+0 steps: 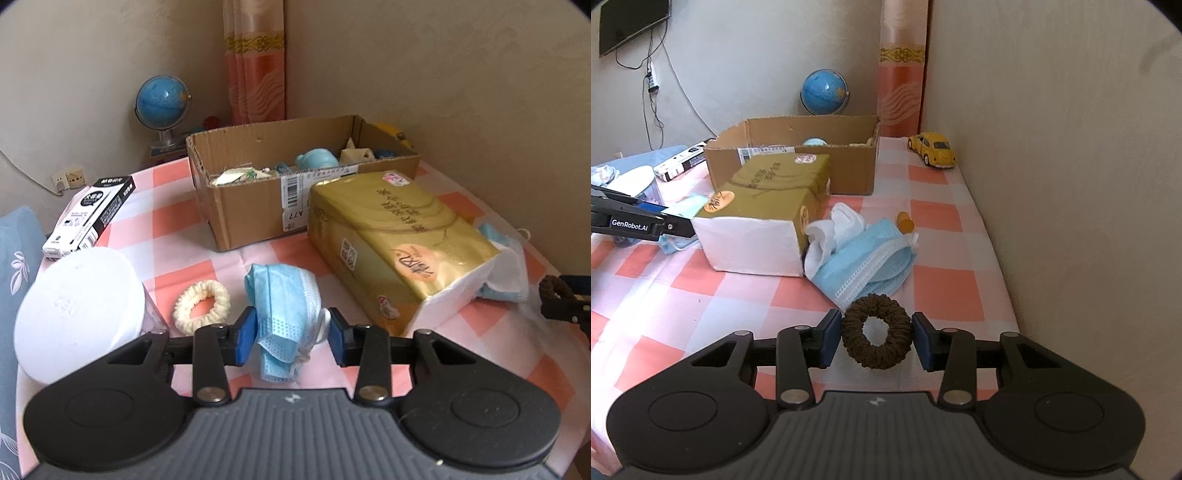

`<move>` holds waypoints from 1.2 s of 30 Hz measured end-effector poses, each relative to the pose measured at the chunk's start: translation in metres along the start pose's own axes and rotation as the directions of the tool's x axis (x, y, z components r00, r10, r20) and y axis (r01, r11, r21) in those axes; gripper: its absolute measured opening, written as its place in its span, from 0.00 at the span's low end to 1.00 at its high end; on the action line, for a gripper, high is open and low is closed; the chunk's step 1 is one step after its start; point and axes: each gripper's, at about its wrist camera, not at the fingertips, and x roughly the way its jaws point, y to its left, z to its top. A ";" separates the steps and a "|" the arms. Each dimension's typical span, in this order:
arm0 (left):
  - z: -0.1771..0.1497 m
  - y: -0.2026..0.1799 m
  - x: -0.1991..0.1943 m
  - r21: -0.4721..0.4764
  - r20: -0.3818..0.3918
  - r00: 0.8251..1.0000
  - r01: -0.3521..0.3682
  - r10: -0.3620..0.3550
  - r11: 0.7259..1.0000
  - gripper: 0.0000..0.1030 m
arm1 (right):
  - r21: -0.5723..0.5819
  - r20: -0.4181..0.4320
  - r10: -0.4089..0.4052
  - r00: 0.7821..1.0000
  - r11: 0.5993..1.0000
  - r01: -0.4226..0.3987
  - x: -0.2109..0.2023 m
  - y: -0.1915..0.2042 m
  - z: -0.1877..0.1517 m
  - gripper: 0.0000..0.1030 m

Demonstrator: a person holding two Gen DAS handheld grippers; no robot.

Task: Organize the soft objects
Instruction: 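Grasp the blue face mask with the left gripper while the right gripper grasps the brown scrunchie, then carry the blue face mask into the box and open the left gripper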

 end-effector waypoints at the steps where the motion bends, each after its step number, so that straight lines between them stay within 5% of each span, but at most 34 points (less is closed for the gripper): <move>1: 0.002 0.000 -0.003 0.003 0.001 1.000 0.006 -0.006 1.000 0.38 | -0.003 0.004 0.000 1.000 1.000 0.000 -0.003 0.000 0.001 0.45; 9: 0.013 0.000 -0.021 0.047 0.032 0.999 0.018 -0.019 0.999 0.42 | -0.024 0.027 0.013 1.000 1.000 -0.013 -0.014 0.002 0.009 0.45; 11: 0.013 -0.002 -0.016 0.055 0.035 0.999 0.011 -0.013 0.998 0.64 | -0.018 0.026 0.020 0.999 1.000 -0.020 -0.013 0.003 0.009 0.45; 12: 0.013 -0.003 -0.011 0.060 0.043 0.999 -0.006 0.003 0.998 0.66 | -0.016 0.026 0.023 0.999 1.000 -0.022 -0.013 0.003 0.009 0.45; 15: 0.014 -0.006 0.007 0.071 0.022 1.000 -0.023 0.022 0.997 0.64 | -0.013 0.023 0.024 0.999 1.000 -0.024 -0.013 0.005 0.008 0.45; 20: 0.014 -0.007 0.025 0.070 -0.001 0.999 -0.034 0.034 0.997 0.41 | 0.000 0.022 0.017 1.000 1.000 -0.017 -0.014 0.002 0.008 0.45; 26: 0.014 -0.002 0.024 0.046 -0.017 1.000 -0.012 0.013 0.999 0.26 | 0.004 0.023 0.011 1.000 1.000 -0.011 -0.014 -0.001 0.010 0.45; 36: 0.029 0.010 -0.008 0.025 0.005 0.999 0.035 -0.035 0.999 0.23 | -0.008 0.039 0.032 0.999 0.999 -0.032 -0.017 0.001 0.015 0.45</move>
